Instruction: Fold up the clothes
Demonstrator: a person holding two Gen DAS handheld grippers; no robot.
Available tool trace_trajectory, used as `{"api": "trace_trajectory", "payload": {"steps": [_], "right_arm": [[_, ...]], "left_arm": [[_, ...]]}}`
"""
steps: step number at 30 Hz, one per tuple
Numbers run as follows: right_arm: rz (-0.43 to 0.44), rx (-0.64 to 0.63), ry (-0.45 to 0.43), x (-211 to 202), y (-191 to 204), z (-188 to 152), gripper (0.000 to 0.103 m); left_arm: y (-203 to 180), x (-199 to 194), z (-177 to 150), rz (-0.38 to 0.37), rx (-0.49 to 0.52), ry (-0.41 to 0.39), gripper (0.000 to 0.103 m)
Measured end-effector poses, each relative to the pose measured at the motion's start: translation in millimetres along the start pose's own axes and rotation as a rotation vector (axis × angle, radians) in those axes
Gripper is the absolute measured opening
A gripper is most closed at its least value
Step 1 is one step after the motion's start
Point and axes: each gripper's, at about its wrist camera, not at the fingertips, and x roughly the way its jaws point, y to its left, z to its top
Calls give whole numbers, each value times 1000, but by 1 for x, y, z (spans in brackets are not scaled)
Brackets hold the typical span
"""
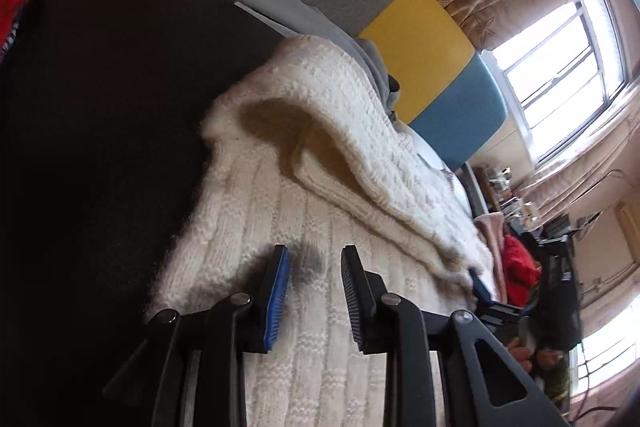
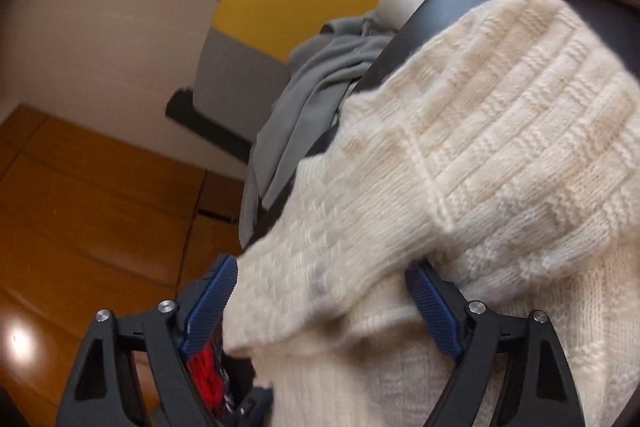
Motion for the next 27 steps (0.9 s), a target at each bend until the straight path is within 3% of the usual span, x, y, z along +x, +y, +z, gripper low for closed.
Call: {"api": "trace_trajectory", "payload": {"steps": [5,8,10,12,13,17,24,27], "right_arm": [[-55,30,-61,11,3,0,86],[-82,-67,-37,19,14,-2,95],[-117,-122,-3,23,22,-2,88],[-143,-163,34,27,29,-2,4],[-159,-185,48,28,32,-1,10],[-219,-312,67,30,50,6,8],[-79,-524,-57,-37,128,24,8],[-75,-530,-83,-58,124,22,8]], "left_arm": [[16,1,31,-134,-166,-56,32],[27,6,43,-188,-257,-76,37],[32,11,47,-210,-300,-77,38],[35,17,47,-239,-342,-73,39],[35,20,46,-248,-357,-67,39],[35,24,48,-257,-380,-59,41],[28,17,62,-218,-342,-94,43],[27,21,59,-196,-347,-69,43]]}}
